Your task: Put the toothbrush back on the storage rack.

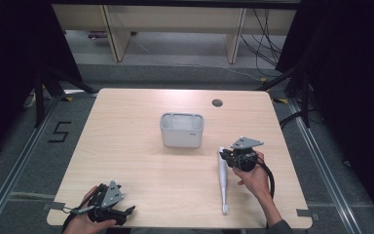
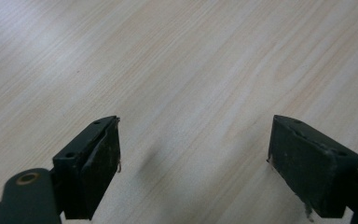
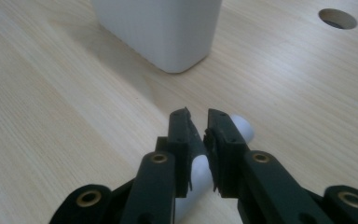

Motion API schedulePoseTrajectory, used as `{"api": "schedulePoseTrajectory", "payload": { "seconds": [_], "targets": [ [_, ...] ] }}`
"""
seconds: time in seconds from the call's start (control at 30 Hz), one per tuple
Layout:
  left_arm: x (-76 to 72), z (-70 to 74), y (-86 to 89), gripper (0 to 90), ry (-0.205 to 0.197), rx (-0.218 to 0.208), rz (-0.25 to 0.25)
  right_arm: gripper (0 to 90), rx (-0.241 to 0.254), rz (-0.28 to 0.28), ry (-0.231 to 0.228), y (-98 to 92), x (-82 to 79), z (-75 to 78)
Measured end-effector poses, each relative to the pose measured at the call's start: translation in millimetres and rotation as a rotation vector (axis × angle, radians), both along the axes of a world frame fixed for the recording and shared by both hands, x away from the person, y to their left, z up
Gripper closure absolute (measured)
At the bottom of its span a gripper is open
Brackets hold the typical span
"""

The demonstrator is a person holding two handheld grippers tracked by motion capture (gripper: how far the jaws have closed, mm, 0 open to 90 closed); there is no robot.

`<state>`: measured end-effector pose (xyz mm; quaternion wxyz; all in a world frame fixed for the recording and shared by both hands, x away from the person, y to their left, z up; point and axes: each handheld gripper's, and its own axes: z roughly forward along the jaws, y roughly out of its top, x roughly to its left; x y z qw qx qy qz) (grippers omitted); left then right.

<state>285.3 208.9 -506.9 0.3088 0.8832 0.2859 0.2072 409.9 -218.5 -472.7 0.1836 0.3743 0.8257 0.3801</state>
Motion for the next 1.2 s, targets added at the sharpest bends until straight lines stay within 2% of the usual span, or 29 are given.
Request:
{"api": "schedulePoseTrajectory", "payload": {
  "seconds": [0.07,0.1,0.13,0.17,0.2,0.23,0.27,0.37,0.4,0.53,0.6,0.8,0.9,1.0,1.03,1.07,1.1,1.13,1.17,1.2],
  "targets": [
    [-0.4,0.2,0.0,16.2,0.001,-0.001,0.000,84.5,-0.019,0.021,-0.011,4.3,5.3,-2.2],
    [-0.4,-0.1,-0.1,16.2,0.000,-0.003,0.002,85.7,-0.022,0.016,0.004,7.9,6.1,-3.6],
    [-0.1,0.0,0.1,16.2,0.001,-0.002,0.000,86.7,-0.045,0.044,-0.014,8.5,10.8,-4.7],
    [-0.1,0.0,0.1,16.2,0.001,-0.002,0.000,86.7,-0.045,0.044,-0.014,8.5,10.8,-4.7],
    [-0.1,0.1,0.1,16.2,-0.002,0.001,0.000,88.2,-0.048,0.040,0.001,11.3,14.2,-6.3],
    [-0.4,-0.1,-0.1,16.2,-0.001,-0.003,0.002,88.5,-0.035,0.026,0.037,14.3,14.0,-7.3],
    [-0.5,-0.1,0.0,16.2,0.002,-0.003,0.001,88.9,-0.041,0.025,0.046,15.7,16.7,-8.1],
    [-0.3,0.2,0.0,16.2,-0.001,0.000,0.002,89.8,-0.048,0.025,0.057,18.9,19.6,-10.4],
    [-0.3,0.1,0.0,16.2,-0.001,-0.002,0.000,89.9,-0.070,0.041,0.051,19.2,24.6,-12.0],
    [-0.3,0.1,-0.1,16.2,0.001,-0.001,-0.001,90.0,-0.075,0.037,0.072,21.5,29.0,-16.9],
    [-0.5,-0.1,-0.3,16.2,0.002,-0.002,-0.001,90.0,-0.097,0.050,0.067,19.6,31.8,-17.3],
    [-0.8,-1.2,-1.2,16.2,0.005,-0.009,0.005,90.0,-0.095,0.033,0.070,16.6,33.5,-20.5],
    [-0.6,-0.7,-0.7,16.2,0.003,-0.003,0.002,90.0,-0.105,0.040,0.054,15.3,34.4,-21.4],
    [-1.0,-1.1,-1.0,16.2,0.008,-0.011,0.007,90.0,-0.116,0.039,0.066,12.9,33.5,-21.2],
    [-0.7,-0.6,-0.6,16.2,0.005,-0.007,0.001,90.0,-0.119,0.028,0.086,9.9,32.3,-19.3],
    [-0.8,-0.6,-0.6,16.2,0.005,-0.007,0.000,90.0,-0.110,0.022,0.071,8.8,31.5,-20.2],
    [-1.0,-0.8,-0.8,16.2,0.008,-0.009,0.002,90.0,-0.120,0.026,0.089,6.7,30.6,-18.5],
    [-0.9,-1.1,-1.0,16.2,0.007,-0.009,0.005,90.0,-0.113,0.019,0.080,6.1,29.8,-19.7],
    [-0.6,-1.0,-0.8,16.2,0.006,-0.004,0.003,90.0,-0.113,0.021,0.092,4.7,29.1,-19.2],
    [-0.6,-1.1,-0.9,16.2,0.007,-0.002,0.001,90.0,-0.119,0.027,0.070,3.2,29.1,-20.4]
  ]
}}
